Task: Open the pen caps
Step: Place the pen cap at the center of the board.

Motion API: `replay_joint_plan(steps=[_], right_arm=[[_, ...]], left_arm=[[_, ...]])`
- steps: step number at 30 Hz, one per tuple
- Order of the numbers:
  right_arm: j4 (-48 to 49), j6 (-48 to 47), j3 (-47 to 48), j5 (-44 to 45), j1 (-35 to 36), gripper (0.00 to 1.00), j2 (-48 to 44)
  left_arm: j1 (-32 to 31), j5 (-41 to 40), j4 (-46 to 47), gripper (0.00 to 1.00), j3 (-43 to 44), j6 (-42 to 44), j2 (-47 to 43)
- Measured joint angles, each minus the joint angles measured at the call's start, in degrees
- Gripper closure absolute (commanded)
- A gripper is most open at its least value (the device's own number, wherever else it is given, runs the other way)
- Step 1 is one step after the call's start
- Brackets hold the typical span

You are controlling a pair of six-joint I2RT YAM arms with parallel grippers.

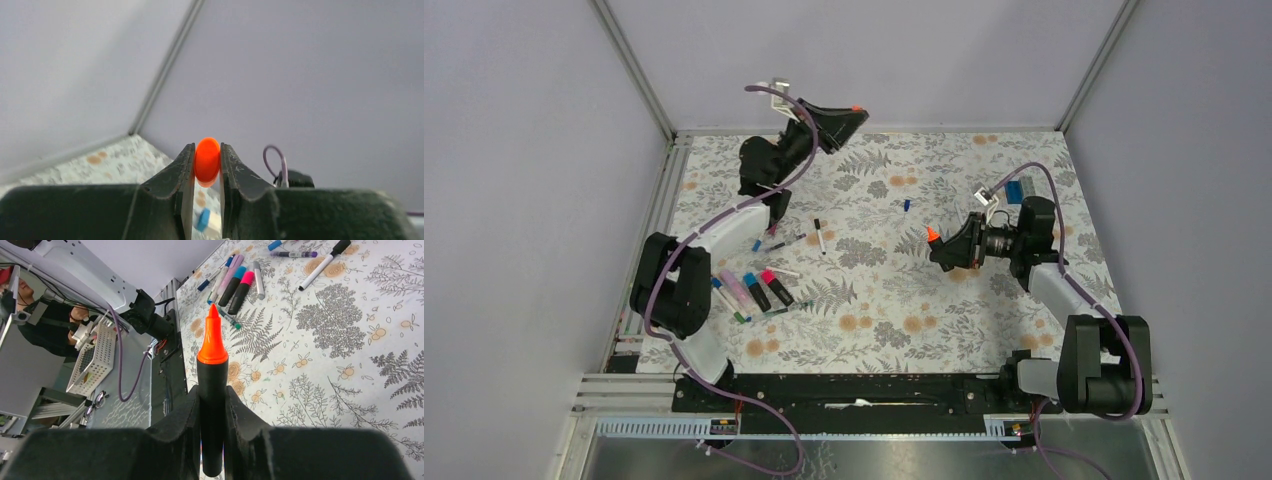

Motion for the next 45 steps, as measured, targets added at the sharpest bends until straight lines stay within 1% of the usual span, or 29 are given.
replay_joint_plan(steps=[2,5,8,11,13,15,16,21,24,29,32,35,37,41,45], right_arm=[[-1.18,-0.76,0.0,0.17,0.0,1.0,0.74],[-4.04,-3.3,0.2,3.08,-0.37,1.0,0.9],[-9.35,-7.3,1.55,13.29,-1.6,1.0,0.87],[-13.16,-10.67,3.78,27.54,-4.26,1.0,1.14],[-14.93,-12.55,5.92,34.62,-5.44,1.0,2.64],[-16.44,-14.34,8.96,40.02,-6.08,1.0,5.86],[-17.42,-15.32,10.97,42.42,-6.12,1.0,8.13],[-23.28,-18.62,20.59,50.25,-6.12,0.95,20.15],[-26.21,-19.52,25.35,52.65,-6.12,0.92,26.32],[-31.26,-20.31,32.57,53.13,-6.12,0.86,34.23],[-33.42,-20.59,36.09,53.0,-6.12,0.81,37.66],[-34.58,-20.74,37.57,52.89,-6.12,0.74,39.39],[-35.28,-20.76,37.68,52.7,-6.12,0.72,39.87],[-36.22,-20.7,37.68,52.5,-6.12,0.65,40.17],[-36.35,-20.61,37.68,52.37,-6.12,0.58,40.17]], left_arm=[[1.99,-1.46,2.36,1.0,0.57,-0.81,-0.2],[1.97,-1.33,3.52,1.0,1.03,-1.29,-0.24],[1.79,0.11,2.14,1.0,0.39,-1.68,-0.61],[2.01,1.29,-0.11,1.0,-4.76,-1.97,-2.93],[2.16,2.12,-3.04,1.0,-9.05,-2.01,-4.31],[2.14,2.51,-5.79,1.0,-10.64,-1.79,-4.39],[2.14,2.62,-8.63,1.0,-11.26,-1.51,-4.37],[1.57,2.62,-22.73,1.0,-10.91,2.05,-2.43],[0.24,1.64,-31.28,1.0,-7.32,5.03,1.95],[-2.89,-0.37,-41.83,1.0,1.03,8.81,11.76],[-4.24,-1.03,-45.99,0.99,5.88,10.34,17.27],[-4.87,-1.6,-48.94,0.98,9.88,11.34,22.05],[-4.92,-1.86,-50.38,0.97,12.11,11.54,24.65],[-4.92,-3.04,-52.46,0.91,16.2,11.54,29.07],[-4.92,-4.63,-55.17,0.78,19.89,11.5,32.15]])
